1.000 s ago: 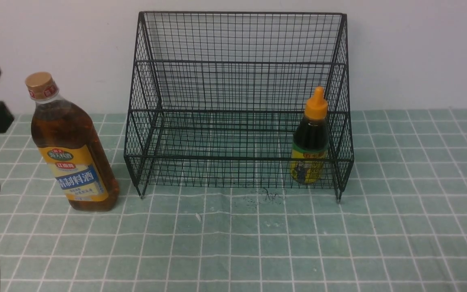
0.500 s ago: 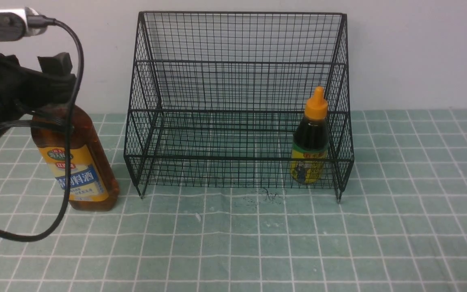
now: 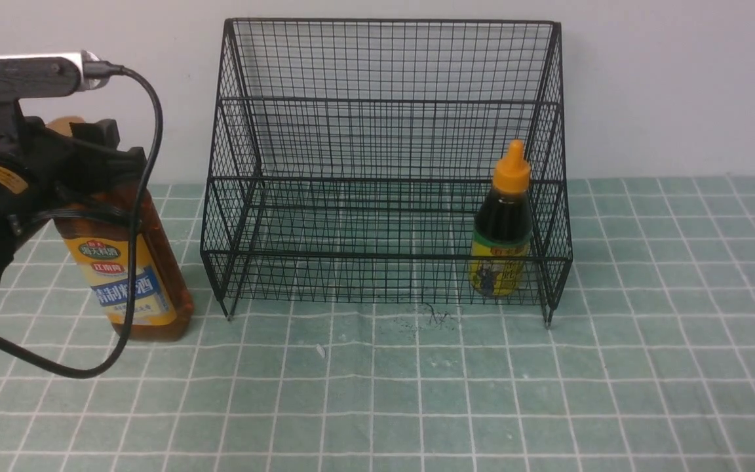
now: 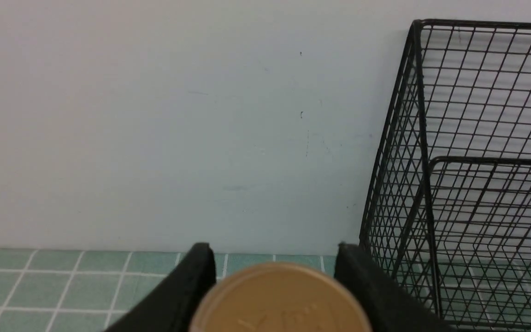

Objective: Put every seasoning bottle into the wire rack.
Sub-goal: Use the left arm to grab the condiment bottle closest to it, then use the left arm to put the condiment bottle back on the shelf

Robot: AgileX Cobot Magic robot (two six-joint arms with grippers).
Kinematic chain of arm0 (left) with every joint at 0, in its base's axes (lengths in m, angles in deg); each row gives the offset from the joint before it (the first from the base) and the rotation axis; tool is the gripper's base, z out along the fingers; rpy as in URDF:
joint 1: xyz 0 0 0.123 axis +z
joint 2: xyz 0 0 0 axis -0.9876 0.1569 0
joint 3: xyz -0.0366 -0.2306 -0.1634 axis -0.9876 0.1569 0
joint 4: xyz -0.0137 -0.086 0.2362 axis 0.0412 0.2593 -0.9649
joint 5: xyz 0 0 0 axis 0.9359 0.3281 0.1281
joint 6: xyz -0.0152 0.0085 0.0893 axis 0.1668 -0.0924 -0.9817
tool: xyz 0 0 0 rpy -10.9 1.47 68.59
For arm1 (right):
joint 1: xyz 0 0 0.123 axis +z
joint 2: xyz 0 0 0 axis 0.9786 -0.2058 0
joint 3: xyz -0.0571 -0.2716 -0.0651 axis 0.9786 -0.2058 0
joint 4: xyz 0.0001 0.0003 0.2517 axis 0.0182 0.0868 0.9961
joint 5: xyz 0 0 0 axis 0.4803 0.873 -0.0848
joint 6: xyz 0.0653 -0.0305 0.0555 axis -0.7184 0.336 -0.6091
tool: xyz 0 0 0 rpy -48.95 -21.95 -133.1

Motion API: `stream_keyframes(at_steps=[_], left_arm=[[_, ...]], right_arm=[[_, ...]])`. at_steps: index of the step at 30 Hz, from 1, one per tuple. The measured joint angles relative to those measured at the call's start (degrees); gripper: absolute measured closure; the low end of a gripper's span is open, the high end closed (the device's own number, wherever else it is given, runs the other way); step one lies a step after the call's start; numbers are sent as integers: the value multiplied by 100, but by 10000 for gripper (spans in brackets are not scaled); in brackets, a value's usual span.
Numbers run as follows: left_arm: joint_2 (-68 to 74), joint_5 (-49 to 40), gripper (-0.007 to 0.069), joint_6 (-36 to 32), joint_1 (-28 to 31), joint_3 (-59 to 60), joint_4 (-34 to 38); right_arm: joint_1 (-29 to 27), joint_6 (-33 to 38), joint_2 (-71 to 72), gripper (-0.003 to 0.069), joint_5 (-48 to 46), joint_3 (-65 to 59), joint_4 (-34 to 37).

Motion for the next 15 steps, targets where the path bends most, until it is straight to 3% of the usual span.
stream_keyframes(at_steps=[7, 15], left_arm=[[-694, -865, 325, 0, 0, -244, 0], [-1370, -1277, 324, 65, -14, -1824, 0]], right_arm=[[0, 0, 0, 673, 0, 0, 0], [0, 0, 0, 673, 0, 0, 0]])
